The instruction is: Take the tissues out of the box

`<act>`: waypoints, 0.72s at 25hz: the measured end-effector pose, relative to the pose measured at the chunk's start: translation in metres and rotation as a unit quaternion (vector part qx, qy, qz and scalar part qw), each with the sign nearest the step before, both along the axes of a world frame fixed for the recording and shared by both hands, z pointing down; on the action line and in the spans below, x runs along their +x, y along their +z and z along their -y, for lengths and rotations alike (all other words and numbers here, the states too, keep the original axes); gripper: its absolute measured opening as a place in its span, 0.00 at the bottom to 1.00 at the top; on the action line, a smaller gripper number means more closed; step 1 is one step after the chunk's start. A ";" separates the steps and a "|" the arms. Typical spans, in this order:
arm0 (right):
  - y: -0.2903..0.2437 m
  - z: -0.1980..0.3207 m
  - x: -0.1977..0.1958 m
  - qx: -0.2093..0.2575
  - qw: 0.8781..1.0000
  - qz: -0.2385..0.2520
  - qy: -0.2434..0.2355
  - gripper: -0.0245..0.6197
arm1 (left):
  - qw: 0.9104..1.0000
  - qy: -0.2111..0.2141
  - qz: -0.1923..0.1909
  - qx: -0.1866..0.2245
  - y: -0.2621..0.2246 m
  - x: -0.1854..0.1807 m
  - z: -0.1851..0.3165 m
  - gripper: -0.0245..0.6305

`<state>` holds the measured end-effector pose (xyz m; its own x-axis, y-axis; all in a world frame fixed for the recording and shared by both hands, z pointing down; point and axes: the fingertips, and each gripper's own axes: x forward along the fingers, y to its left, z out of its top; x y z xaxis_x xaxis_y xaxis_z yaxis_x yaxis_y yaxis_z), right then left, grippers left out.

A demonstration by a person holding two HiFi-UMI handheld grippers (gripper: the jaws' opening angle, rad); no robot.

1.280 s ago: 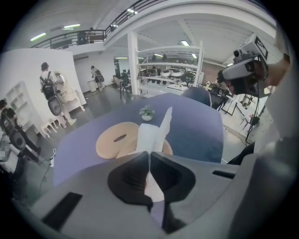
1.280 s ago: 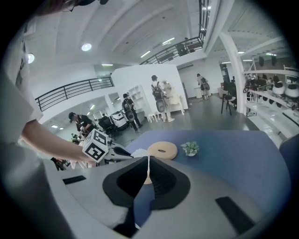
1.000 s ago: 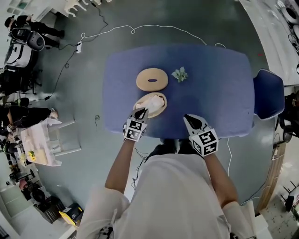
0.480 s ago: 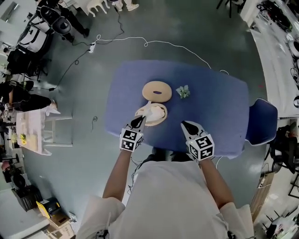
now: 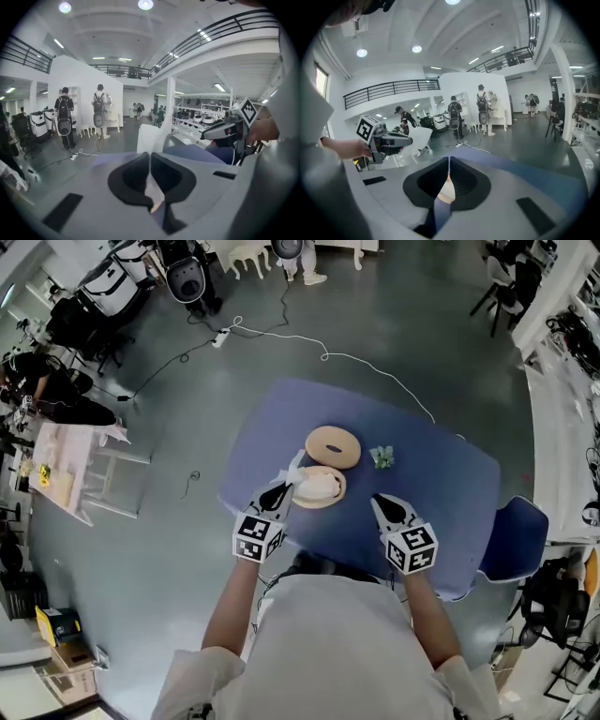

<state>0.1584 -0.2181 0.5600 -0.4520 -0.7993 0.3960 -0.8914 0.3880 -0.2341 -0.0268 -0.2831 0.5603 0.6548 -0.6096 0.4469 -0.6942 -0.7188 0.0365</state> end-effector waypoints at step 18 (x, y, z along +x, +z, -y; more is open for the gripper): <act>-0.116 0.019 -0.040 0.103 0.994 -0.016 -0.027 0.10 | 0.992 -0.038 -0.073 0.097 -0.130 -0.077 -0.024 0.07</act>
<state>0.1187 -0.2369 0.4437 -0.4864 -0.8399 0.2407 -0.8736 0.4726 -0.1163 -0.1036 -0.2590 0.4305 0.6520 -0.7253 0.2209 -0.7448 -0.6673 0.0072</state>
